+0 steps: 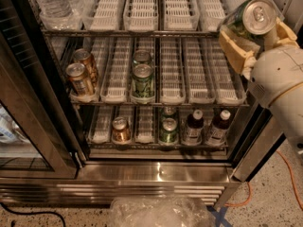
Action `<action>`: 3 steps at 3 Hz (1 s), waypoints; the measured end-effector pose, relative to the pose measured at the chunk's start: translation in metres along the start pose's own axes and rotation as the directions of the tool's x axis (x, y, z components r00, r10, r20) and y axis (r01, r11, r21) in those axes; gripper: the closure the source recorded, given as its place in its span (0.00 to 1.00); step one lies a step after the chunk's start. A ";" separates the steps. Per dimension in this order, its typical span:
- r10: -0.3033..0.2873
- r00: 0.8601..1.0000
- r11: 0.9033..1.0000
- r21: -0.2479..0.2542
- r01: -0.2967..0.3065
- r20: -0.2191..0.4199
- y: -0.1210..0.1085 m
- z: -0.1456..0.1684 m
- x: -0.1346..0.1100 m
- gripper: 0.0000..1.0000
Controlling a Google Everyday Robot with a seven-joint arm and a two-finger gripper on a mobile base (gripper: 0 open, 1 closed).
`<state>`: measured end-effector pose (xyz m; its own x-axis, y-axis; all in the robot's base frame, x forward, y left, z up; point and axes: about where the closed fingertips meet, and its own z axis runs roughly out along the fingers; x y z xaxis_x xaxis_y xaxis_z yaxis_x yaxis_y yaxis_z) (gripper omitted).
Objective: Pick green can from top shelf of fridge
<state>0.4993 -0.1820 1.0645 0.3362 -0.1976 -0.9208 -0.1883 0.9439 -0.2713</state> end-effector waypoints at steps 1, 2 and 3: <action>-0.032 0.999 0.999 -0.015 0.032 -0.035 0.004 0.000 0.007 1.00; -0.032 0.999 0.999 -0.015 0.032 -0.035 0.004 0.000 0.007 1.00; -0.038 0.999 0.998 -0.042 0.037 -0.025 0.007 0.007 0.005 1.00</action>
Offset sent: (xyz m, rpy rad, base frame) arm 0.0013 0.0018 -0.0079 -0.0409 0.0278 -0.0054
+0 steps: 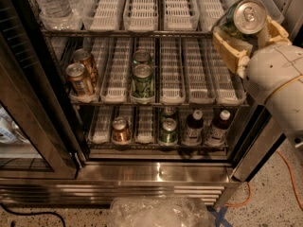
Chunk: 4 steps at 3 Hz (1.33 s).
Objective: Pick green can from top shelf of fridge
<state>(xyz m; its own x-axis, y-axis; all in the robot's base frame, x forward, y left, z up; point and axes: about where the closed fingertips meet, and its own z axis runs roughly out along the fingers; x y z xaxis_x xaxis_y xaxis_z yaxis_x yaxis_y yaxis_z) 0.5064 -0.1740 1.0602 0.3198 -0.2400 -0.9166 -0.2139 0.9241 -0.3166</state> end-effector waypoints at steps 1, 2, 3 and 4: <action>-0.065 0.996 0.993 -0.092 0.070 0.063 0.013 0.000 -0.011 1.00; -0.120 0.985 0.965 -0.217 0.145 0.125 0.036 -0.020 -0.006 1.00; -0.146 0.983 0.918 -0.354 0.177 0.114 0.069 -0.055 0.016 1.00; -0.200 0.976 0.848 -0.482 0.219 0.090 0.097 -0.089 0.040 1.00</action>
Offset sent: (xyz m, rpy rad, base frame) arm -0.0802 0.0779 -0.0831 -0.3945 -0.0051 0.5468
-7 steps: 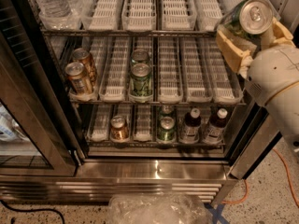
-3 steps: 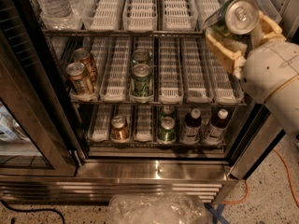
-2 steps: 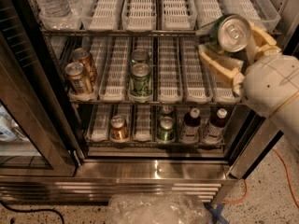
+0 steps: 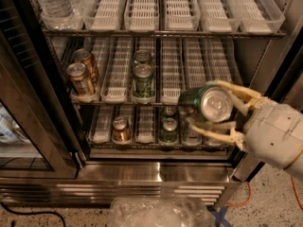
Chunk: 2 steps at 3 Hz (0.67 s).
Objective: Pick green can from top shelf of fridge
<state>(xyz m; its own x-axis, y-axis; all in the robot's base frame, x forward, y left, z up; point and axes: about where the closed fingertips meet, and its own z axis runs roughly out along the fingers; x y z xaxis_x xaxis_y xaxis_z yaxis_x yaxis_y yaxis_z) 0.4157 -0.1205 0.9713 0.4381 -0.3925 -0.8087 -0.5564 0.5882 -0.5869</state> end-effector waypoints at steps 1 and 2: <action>0.026 0.999 0.988 -0.149 -0.030 -0.030 0.031 -0.010 0.007 1.00; 0.023 0.999 0.977 -0.209 -0.030 -0.036 0.047 -0.012 0.008 1.00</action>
Offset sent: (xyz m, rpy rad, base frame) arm -0.0187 0.0074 -0.0213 -0.0536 0.0842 0.0925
